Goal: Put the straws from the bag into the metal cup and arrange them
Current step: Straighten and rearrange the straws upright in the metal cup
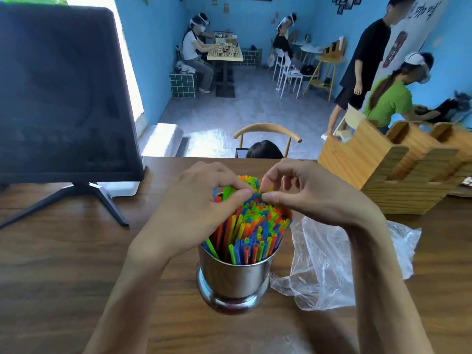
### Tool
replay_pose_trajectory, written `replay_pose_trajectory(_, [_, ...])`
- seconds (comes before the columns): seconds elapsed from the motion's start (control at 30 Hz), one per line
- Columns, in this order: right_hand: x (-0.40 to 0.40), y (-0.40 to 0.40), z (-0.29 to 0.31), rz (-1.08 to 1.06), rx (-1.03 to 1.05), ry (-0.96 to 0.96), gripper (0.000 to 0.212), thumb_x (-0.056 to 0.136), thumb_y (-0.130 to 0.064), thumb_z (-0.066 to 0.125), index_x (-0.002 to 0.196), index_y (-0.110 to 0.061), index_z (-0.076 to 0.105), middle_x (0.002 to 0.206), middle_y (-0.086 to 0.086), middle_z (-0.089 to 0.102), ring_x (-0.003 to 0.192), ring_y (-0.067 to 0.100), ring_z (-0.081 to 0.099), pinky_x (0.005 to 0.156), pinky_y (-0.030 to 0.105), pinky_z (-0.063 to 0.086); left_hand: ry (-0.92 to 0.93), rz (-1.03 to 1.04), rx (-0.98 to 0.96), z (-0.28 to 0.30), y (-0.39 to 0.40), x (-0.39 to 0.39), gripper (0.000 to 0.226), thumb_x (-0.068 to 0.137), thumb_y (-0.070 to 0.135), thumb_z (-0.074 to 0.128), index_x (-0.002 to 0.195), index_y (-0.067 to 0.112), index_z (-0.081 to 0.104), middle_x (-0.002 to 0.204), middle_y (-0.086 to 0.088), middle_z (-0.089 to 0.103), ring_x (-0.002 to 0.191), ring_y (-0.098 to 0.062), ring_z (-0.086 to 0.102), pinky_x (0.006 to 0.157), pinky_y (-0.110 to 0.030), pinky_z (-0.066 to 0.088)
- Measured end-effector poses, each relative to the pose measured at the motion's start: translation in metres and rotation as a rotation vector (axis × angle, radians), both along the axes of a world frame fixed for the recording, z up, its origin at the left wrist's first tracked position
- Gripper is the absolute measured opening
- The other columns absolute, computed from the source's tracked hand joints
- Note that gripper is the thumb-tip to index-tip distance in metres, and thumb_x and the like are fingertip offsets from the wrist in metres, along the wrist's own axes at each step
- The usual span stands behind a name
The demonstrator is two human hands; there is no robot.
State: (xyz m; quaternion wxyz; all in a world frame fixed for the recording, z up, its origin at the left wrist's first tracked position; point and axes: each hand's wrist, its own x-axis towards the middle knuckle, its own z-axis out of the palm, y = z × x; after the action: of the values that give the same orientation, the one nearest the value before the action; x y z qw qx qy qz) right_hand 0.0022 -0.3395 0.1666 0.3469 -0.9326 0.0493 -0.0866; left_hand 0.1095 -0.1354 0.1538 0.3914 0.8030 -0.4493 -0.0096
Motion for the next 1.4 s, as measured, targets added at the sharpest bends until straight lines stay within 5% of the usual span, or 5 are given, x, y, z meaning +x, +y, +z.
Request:
replay_pose_trajectory(0.57, [0.007,0.015,0.027,-0.08,-0.068,-0.164,0.02,0.082,-0.041,0.081,0.075,-0.025,0.07,0.067,-0.013,0.064,0.063,0.004,0.053,0.057,0.018,0.04,-0.034,0.049,-0.157,-0.008,-0.015,-0.003,0.009,0.086,0.056,0.064,0.092,0.051,0.07,0.097,0.026,0.065,0.105,-0.002,0.055,0.094,-0.037,0.046])
replay_pose_trajectory(0.87, [-0.011,0.014,0.061,-0.147,0.258,-0.8,0.012,0.086,-0.022,0.079,0.086,-0.017,0.068,0.077,0.006,0.072,0.056,0.008,0.063,0.055,0.021,0.049,-0.014,0.053,-0.229,-0.007,-0.019,-0.003,0.002,0.082,0.052,0.074,0.084,0.052,0.074,0.095,0.029,0.067,0.104,-0.004,0.059,0.092,-0.041,0.046])
replay_pose_trajectory(1.03, [-0.023,0.003,0.061,-0.199,0.459,-1.008,0.013,0.089,-0.021,0.075,0.092,-0.011,0.067,0.081,0.001,0.075,0.062,0.014,0.067,0.058,0.028,0.052,0.158,-0.014,-0.432,0.009,-0.013,-0.009,0.01,0.079,0.05,0.067,0.081,0.041,0.071,0.085,0.024,0.07,0.086,0.004,0.063,0.076,-0.009,0.043])
replay_pose_trajectory(1.23, [-0.031,0.014,0.02,-0.095,0.636,-0.687,0.017,0.071,-0.015,0.079,0.088,-0.02,0.079,0.081,0.0,0.079,0.075,0.01,0.074,0.072,0.02,0.057,0.558,-0.025,-1.046,0.027,0.007,0.01,0.014,0.06,0.039,0.079,0.069,0.029,0.081,0.069,0.01,0.073,0.066,-0.003,0.067,0.063,-0.015,0.052])
replay_pose_trajectory(1.4, [-0.018,0.04,-0.028,0.023,0.275,-0.432,0.016,0.08,-0.027,0.086,0.095,-0.026,0.081,0.092,-0.009,0.077,0.092,0.016,0.073,0.081,0.027,0.057,0.459,-0.045,-1.097,0.038,-0.002,0.006,0.023,0.074,0.038,0.077,0.091,0.023,0.078,0.079,0.002,0.077,0.076,-0.015,0.075,0.073,-0.024,0.057])
